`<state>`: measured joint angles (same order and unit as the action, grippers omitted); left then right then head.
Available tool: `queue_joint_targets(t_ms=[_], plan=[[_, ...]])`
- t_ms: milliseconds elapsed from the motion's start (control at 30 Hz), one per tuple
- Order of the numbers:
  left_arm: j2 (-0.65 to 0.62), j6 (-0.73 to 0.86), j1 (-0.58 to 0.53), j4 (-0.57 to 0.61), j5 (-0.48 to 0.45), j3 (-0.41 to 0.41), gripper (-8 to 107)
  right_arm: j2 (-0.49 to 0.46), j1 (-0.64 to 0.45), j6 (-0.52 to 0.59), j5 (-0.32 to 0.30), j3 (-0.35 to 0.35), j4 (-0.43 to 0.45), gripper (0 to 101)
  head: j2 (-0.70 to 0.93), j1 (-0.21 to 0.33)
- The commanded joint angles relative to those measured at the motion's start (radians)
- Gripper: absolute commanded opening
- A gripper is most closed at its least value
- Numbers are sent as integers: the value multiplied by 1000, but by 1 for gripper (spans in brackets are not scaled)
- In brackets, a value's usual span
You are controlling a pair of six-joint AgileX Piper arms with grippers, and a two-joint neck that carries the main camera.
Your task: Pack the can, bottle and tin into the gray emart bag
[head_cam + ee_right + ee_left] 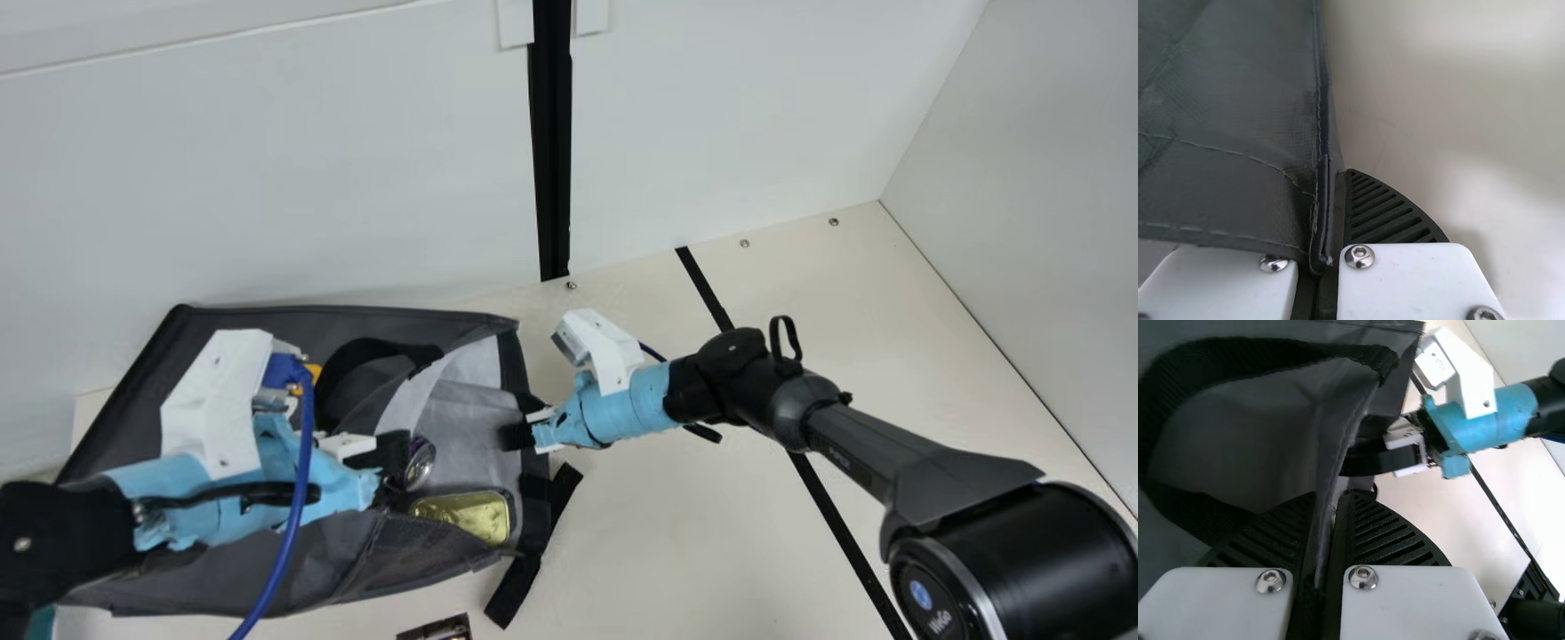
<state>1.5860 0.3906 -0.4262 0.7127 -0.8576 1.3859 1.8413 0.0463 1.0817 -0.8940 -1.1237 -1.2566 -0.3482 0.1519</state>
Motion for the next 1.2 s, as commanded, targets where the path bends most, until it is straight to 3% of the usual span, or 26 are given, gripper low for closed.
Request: queue_joint_targets(t_ms=[0,633,1167], plan=[[5,17,5,5,4,11,10,-22,-10,-1,-14,5,0,0,-1,23],[26,115,34,28,-10,83,10,-238,-114,-58,-151,42,-3,0,-1,23],[-5,93,36,-38,-25,150,10,-421,-202,-178,-300,56,-47,0,-1,23]])
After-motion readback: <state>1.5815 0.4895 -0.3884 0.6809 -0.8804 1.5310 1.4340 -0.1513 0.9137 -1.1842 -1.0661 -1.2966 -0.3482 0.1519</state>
